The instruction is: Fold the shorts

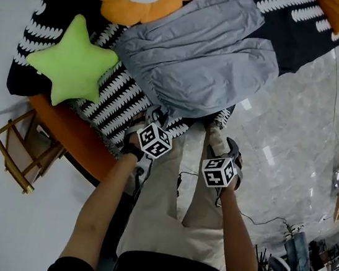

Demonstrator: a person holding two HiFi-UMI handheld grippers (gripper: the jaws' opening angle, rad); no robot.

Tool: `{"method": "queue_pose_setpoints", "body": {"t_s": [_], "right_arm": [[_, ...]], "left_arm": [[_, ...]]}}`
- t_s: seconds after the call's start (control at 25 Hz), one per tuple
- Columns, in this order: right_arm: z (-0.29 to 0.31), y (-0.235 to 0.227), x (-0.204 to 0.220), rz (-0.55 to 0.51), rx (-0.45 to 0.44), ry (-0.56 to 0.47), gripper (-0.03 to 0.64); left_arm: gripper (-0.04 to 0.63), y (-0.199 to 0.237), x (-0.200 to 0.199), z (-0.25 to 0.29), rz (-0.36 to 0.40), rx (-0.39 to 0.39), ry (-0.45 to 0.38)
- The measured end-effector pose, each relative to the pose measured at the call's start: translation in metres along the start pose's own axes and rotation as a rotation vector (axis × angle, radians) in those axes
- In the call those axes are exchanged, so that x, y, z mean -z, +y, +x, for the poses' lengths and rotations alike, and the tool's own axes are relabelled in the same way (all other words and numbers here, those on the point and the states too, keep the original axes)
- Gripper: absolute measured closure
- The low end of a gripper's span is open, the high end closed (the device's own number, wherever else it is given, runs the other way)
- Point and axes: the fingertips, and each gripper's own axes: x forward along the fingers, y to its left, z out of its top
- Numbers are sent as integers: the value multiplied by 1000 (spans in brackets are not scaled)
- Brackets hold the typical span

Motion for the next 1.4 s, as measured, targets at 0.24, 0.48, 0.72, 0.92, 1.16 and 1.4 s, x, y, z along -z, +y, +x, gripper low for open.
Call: {"method": "queue_pose_setpoints", "body": {"t_s": [0.24, 0.48, 0.72, 0.92, 1.16, 1.4], "right_arm": [[6, -5, 13, 2, 16, 4, 308], [2, -31, 17, -4, 64, 14, 308], [12, -89, 7, -119, 159, -14, 327], [38, -100, -10, -262, 181, -38, 342], [64, -75, -10, -242, 166, 4, 344], [75, -29, -39, -224, 139, -91, 409]], "left_arm": [[546, 10, 6, 16, -1, -16, 21], [555, 15, 14, -27, 9, -4, -63], [555, 49, 38, -92, -74, -70, -155], [555, 109, 35, -128, -213, -131, -217], [557, 199, 20, -142, -222, -268, -226], [557, 266, 18, -155, -256, -348, -211]]}}
